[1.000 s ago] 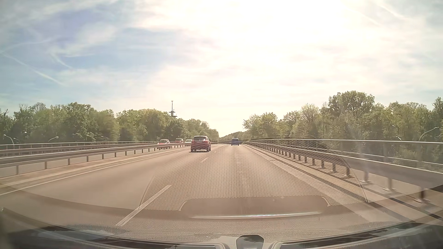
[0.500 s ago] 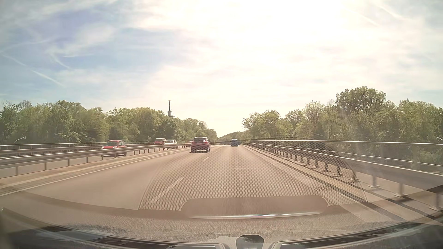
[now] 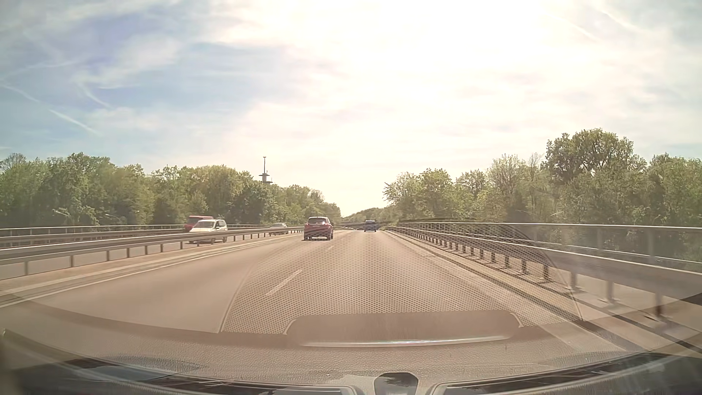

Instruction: Follow the waypoints while adhering to traffic rules and regulations

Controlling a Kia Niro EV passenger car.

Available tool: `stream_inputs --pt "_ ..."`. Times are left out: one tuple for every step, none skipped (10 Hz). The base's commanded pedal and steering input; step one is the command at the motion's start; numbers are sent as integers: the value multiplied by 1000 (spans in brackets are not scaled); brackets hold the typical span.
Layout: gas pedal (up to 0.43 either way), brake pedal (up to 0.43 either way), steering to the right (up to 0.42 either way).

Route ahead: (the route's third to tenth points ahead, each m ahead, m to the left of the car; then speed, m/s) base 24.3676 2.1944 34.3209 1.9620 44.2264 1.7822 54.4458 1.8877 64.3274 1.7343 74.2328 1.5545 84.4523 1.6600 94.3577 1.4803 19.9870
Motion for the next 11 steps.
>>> stream_inputs --pt "98 0 3" --pt "98 0 3" --pt "98 0 3" --pt "98 0 3" --pt "98 0 3" --pt "98 0 3" --pt "98 0 3" --pt "98 0 3" --pt "98 0 3" --pt "98 0 3" --pt "98 0 3"
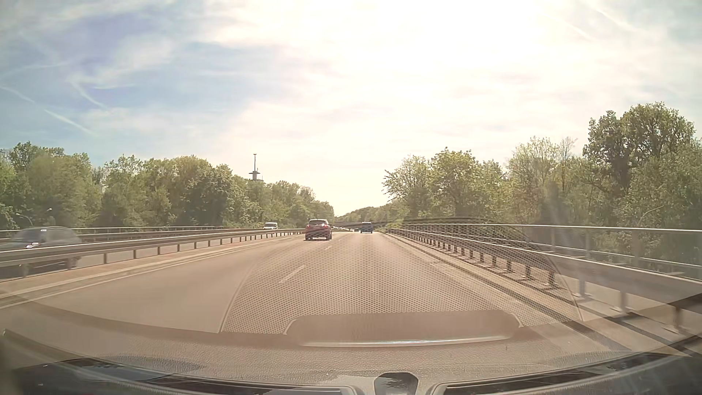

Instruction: Follow the waypoints while adhering to traffic rules and regulations

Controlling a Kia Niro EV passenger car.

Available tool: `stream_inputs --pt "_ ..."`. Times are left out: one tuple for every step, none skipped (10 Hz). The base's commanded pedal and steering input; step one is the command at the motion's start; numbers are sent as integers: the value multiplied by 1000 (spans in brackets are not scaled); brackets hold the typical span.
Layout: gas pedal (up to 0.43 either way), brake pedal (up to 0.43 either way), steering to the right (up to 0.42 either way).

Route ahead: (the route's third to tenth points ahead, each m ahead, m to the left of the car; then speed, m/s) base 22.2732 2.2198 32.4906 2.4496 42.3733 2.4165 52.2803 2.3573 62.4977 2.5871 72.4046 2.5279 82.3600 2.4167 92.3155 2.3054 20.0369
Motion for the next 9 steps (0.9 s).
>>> stream_inputs --pt "98 0 3" --pt "98 0 3" --pt "98 0 3" --pt "98 0 3" --pt "98 0 3" --pt "98 0 3" --pt "98 0 3" --pt "98 0 3" --pt "98 0 3"
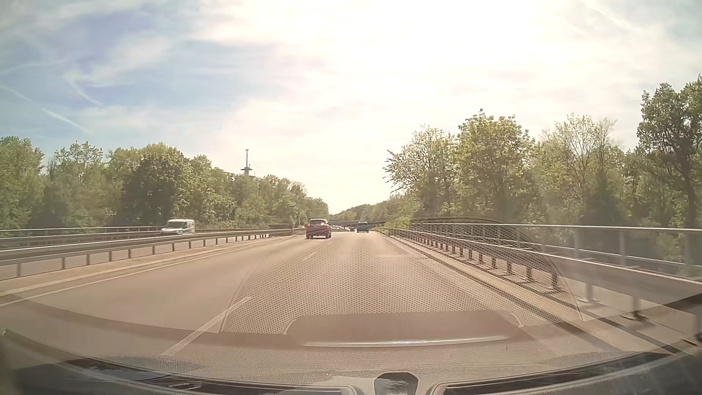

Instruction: Follow the waypoints while adhering to traffic rules and regulations

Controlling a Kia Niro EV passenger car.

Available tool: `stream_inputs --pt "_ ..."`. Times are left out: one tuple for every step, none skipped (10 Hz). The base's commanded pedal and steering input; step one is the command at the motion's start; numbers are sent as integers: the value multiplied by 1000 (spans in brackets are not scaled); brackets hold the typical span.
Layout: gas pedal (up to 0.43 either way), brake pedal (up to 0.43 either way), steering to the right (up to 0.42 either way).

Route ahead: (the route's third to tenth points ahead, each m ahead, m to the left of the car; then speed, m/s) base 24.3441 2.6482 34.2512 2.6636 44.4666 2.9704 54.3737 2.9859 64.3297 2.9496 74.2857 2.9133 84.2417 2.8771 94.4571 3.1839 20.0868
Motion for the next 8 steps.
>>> stream_inputs --pt "98 0 3" --pt "98 0 2" --pt "98 0 2" --pt "98 0 2" --pt "98 0 2" --pt "98 0 1" --pt "98 0 -1" --pt "98 0 -2"
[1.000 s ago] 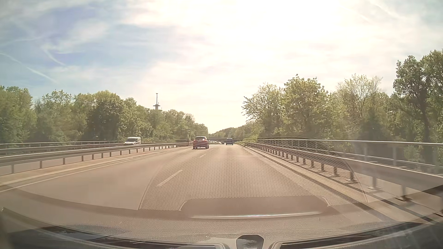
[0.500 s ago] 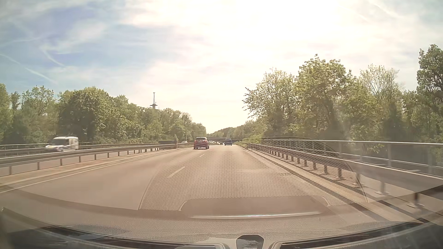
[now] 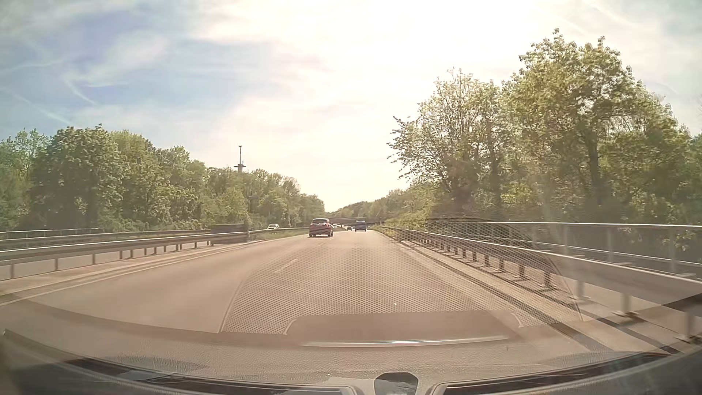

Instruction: Follow the waypoints while adhering to traffic rules and regulations

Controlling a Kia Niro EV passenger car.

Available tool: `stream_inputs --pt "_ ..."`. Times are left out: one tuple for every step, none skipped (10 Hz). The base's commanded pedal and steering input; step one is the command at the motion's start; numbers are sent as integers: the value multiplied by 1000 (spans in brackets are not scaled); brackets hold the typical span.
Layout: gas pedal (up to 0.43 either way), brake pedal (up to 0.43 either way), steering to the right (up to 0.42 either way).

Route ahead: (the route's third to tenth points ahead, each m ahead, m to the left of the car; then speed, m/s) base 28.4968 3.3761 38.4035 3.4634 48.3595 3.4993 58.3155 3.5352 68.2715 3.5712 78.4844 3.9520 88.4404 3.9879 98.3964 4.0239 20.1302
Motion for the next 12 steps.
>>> stream_inputs --pt "98 0 -2" --pt "98 0 -2" --pt "98 0 -2" --pt "98 0 -2" --pt "98 0 -2" --pt "98 0 -2" --pt "98 0 -2" --pt "98 0 -2" --pt "98 0 -2" --pt "98 0 -1" --pt "98 0 -1" --pt "98 0 -1"
